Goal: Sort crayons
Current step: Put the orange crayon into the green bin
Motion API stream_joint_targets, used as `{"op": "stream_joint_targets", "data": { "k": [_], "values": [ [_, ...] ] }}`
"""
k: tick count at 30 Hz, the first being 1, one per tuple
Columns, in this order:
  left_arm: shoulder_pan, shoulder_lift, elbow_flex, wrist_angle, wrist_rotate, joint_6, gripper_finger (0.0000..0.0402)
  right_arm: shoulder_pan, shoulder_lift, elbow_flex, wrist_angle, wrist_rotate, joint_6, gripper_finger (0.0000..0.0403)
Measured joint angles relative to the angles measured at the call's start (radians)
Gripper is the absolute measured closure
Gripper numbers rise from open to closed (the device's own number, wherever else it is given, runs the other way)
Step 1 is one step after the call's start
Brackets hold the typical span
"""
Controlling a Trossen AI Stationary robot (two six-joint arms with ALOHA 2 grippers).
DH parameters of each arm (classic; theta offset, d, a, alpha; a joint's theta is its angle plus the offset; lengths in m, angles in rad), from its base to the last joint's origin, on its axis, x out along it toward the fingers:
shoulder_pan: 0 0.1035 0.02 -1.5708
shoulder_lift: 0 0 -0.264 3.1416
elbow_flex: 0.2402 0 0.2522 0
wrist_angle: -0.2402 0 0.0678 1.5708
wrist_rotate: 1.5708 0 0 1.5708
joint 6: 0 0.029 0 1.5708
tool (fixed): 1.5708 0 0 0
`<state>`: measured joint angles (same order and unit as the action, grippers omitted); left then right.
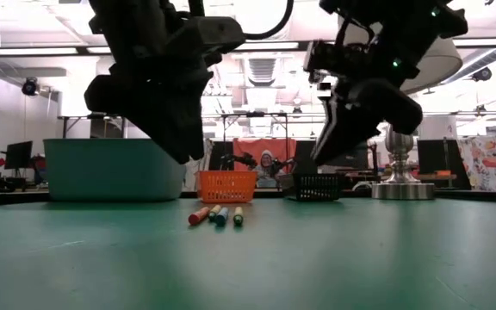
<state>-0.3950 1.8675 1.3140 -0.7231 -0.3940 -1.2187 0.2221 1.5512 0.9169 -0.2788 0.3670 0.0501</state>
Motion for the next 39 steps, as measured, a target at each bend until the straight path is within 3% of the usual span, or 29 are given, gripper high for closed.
{"op": "stream_joint_targets", "data": {
  "k": [14,39],
  "values": [
    [-0.035,0.000,-0.006,0.078,-0.121,-0.010,0.0241,0.056,-0.002,-0.007,-0.023,0.000,-0.001,0.0344],
    [-0.080,0.000,-0.184,0.262,-0.175,-0.090,0.0243,0.114,0.000,-0.058,-0.015,0.001,0.090,0.0344]
  ]
}}
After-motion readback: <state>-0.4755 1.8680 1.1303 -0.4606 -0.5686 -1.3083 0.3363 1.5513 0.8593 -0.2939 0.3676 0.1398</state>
